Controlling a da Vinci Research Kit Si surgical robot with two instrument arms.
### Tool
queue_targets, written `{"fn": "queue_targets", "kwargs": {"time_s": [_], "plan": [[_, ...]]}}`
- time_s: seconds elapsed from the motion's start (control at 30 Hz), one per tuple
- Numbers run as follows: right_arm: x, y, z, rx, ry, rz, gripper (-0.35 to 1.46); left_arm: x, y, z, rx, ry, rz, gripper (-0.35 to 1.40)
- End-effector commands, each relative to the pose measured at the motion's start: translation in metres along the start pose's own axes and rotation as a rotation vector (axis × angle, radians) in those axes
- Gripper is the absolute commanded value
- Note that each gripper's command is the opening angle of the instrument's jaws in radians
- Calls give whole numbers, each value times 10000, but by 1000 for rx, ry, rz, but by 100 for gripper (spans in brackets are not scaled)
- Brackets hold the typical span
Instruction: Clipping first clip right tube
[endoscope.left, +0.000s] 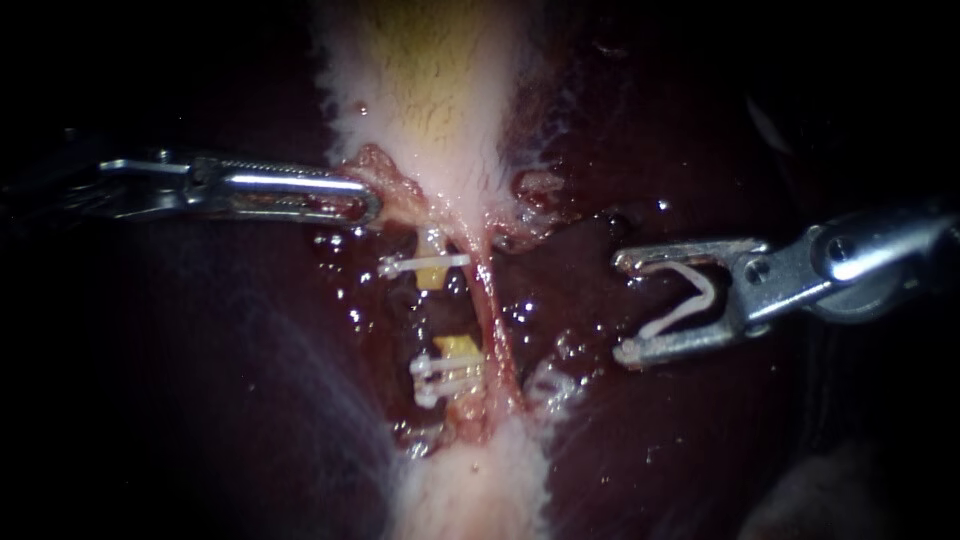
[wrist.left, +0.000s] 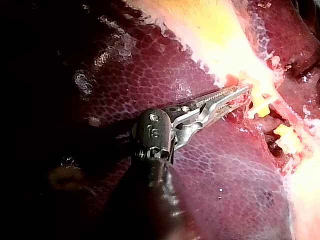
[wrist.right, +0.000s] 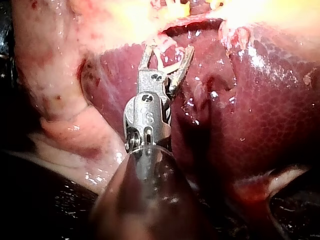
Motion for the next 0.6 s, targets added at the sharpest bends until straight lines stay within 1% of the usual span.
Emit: {"fn": "queue_targets", "kwargs": {"time_s": [0.03, 0.07, 0.13, 0.17, 0.23, 0.27, 0.3, 0.33, 0.4, 0.43, 0.5, 0.6], "plan": [[0, 0, 0, 0, 0, 0, 50, 0, 2, -2, -1, -1, -2, -35], [0, 0, 0, 0, 0, 0, 50, 1, 4, -6, -3, -2, -2, -35], [0, 0, 0, 0, 0, 0, 50, 7, 12, -18, -3, -2, -13, -35], [0, 0, 0, 0, 0, 0, 50, 12, 16, -25, -4, 4, -16, -35], [0, 0, 0, 0, 0, 0, 50, 23, 26, -43, 1, 20, -24, -35], [0, 0, 0, 0, 0, -1, 50, 30, 34, -55, 4, 22, -30, -35], [0, -1, 0, 0, 0, -1, 50, 36, 40, -64, 8, 31, -35, -35], [0, -1, 0, 0, 0, -1, 50, 44, 48, -76, 10, 38, -29, -35], [1, -1, 0, 0, 0, -1, 50, 53, 59, -89, 13, 46, -19, -35], [1, -1, 0, 0, 0, -1, 50, 57, 64, -94, 15, 47, -10, -35], [1, 0, 1, 0, 0, 0, 50, 62, 71, -100, 16, 54, -8, -35], [3, -1, 4, -2, 0, 0, 50, 61, 73, -100, 17, 55, -2, -35]]}}
